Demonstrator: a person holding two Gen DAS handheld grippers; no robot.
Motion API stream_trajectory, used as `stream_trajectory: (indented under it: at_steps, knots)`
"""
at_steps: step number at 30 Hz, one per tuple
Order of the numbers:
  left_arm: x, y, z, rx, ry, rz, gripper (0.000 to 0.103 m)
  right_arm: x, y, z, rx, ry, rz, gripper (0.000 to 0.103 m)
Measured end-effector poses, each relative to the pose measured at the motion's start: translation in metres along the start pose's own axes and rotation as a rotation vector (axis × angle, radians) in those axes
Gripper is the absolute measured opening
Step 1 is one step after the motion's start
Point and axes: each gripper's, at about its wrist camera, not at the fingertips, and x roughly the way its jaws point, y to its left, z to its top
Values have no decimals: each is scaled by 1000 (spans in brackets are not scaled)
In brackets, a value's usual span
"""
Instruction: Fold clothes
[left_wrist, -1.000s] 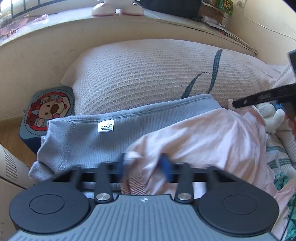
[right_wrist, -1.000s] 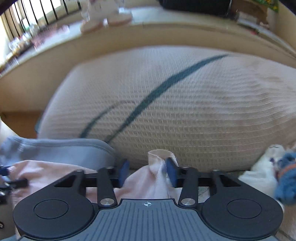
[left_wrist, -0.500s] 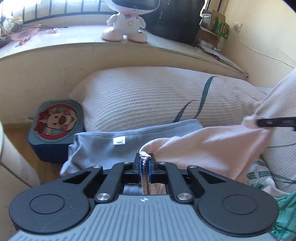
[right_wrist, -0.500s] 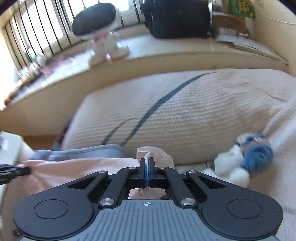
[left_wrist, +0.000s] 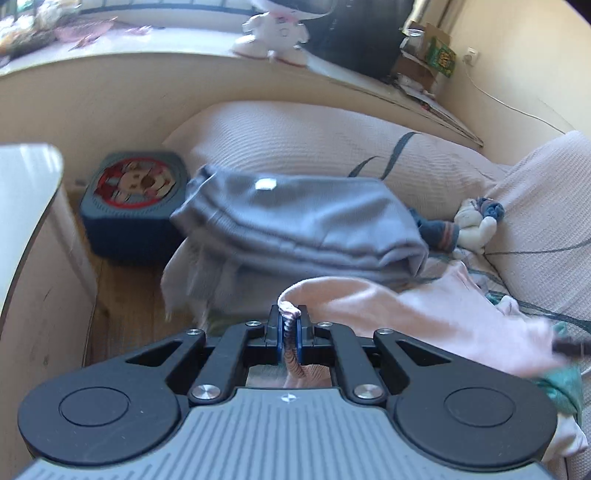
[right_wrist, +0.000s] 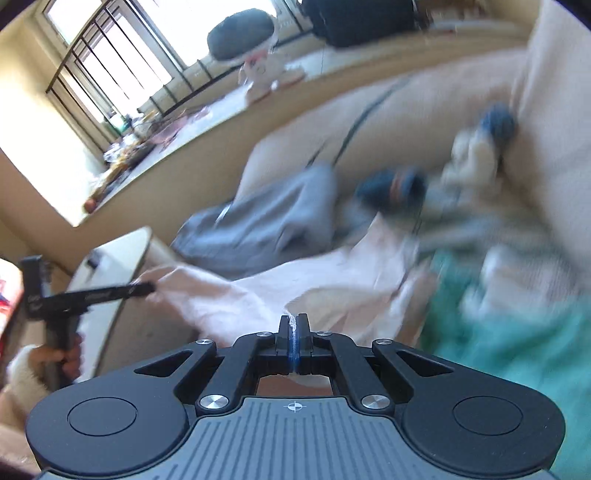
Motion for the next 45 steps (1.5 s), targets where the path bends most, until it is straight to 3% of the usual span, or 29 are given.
stream_trajectory:
  at_steps: [6,11,13,17,20,21,22,25,26,28,32,36,39,45]
  knots:
    - [-4,6,-39,36,55,29,7,6,19,-72,42,149,40,1]
    - [2,10,-71,78,130,68,10,21,8,-103,52,218,-36,2]
    - [3,8,-83,114,144,96,10,31,-3,-109,73,240,-91,10]
    - [-3,8,-100,163,159,148,28,38,-14,-115,83,294,-141,10]
    - [-11,13,-104,161,159,176,35,25,-5,-107,52,292,-157,26]
    - [-15,15,-102,156,152,180,36,18,0,-103,35,277,-161,38]
    - [-20,16,-99,146,138,182,37,11,5,-98,15,250,-162,46]
    - [-31,17,-86,127,73,180,52,-5,21,-77,-31,144,-144,58]
    - [-31,17,-83,127,58,181,59,-6,26,-68,-43,109,-129,59]
    - [-29,16,-77,133,37,185,62,-3,37,-54,-72,63,-95,60]
    - [-20,22,-81,85,63,187,58,35,68,-47,-166,96,12,60]
    - [-18,29,-87,3,77,167,57,87,113,-47,-355,146,62,60]
    - [-16,31,-89,-18,66,182,57,122,132,-25,-390,136,129,59]
    - [0,40,-88,-75,87,154,40,187,161,10,-511,202,129,59]
